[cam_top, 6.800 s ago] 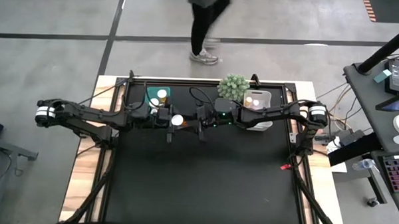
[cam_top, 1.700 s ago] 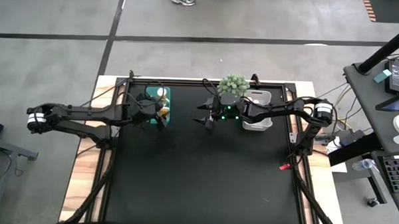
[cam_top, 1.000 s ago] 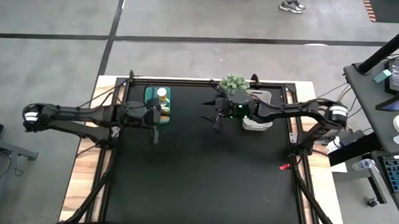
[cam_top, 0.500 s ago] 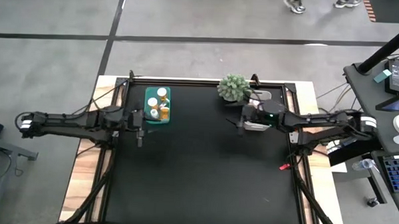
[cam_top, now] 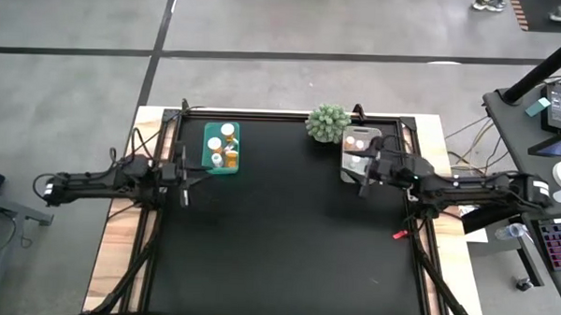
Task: Pick and place medicine bottles into bin by pill shape (circle, oval)
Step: Return to Home Position
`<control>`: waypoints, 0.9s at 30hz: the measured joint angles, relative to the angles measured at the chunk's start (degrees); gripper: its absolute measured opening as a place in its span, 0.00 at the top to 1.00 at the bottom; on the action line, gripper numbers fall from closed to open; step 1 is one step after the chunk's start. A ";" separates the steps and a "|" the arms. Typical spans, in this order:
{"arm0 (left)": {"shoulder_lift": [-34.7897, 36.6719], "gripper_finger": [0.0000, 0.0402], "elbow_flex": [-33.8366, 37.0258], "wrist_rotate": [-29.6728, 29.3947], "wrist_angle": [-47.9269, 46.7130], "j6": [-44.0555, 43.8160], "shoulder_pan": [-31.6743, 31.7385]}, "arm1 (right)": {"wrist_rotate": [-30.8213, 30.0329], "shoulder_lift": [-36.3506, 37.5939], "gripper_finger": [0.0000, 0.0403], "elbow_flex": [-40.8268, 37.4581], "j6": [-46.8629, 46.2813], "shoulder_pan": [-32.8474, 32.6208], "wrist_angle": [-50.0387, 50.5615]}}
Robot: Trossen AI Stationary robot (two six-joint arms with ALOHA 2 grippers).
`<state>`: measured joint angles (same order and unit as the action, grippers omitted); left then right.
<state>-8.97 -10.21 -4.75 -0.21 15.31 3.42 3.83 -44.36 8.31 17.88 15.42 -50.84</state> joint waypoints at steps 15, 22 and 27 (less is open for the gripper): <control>6.00 0.98 5.39 1.30 4.15 0.07 -0.01 | 1.09 10.49 0.46 -7.60 -2.72 -0.15 -2.50; 7.63 1.00 9.70 8.27 12.12 0.03 -0.02 | 1.44 15.41 0.46 -7.63 -3.55 -0.15 -2.23; 6.77 1.00 9.72 9.01 12.45 0.00 -0.02 | 4.12 20.17 0.46 -7.65 -6.44 -1.02 1.60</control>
<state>-2.20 -0.49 4.25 12.24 15.31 3.40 7.94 -24.20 0.67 11.44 14.40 -49.24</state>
